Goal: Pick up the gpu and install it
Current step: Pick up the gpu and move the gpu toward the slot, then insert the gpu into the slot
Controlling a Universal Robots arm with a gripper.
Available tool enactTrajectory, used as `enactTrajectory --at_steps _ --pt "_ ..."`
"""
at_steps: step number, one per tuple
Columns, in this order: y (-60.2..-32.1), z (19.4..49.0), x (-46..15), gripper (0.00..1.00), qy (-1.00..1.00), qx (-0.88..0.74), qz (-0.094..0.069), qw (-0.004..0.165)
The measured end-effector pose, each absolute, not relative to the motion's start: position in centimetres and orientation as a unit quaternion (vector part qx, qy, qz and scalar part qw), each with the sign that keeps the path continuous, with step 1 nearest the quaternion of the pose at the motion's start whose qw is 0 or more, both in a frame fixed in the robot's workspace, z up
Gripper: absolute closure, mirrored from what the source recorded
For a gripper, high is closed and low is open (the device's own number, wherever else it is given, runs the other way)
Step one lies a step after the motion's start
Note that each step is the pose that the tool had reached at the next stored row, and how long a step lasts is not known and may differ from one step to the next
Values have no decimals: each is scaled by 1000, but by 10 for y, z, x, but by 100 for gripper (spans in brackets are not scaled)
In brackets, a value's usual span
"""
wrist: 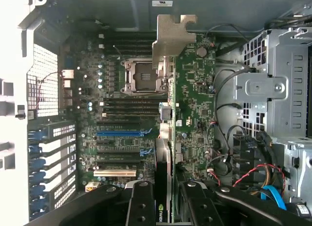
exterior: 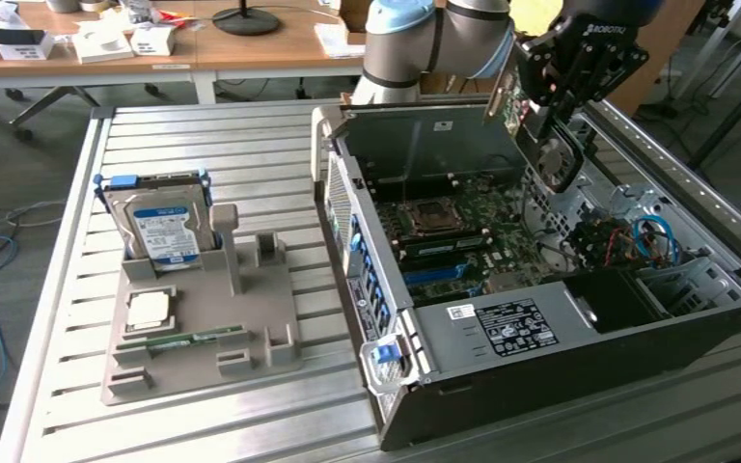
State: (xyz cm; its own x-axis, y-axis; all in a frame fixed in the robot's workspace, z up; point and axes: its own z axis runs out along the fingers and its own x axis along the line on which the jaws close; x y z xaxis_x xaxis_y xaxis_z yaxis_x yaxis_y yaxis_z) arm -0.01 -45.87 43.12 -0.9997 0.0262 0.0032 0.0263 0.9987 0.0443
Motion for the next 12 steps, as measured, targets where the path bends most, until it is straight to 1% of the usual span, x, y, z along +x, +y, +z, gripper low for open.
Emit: enactTrajectory --at_steps 12 --pt "-459 431 0 74 -1000 -13 -22 1"
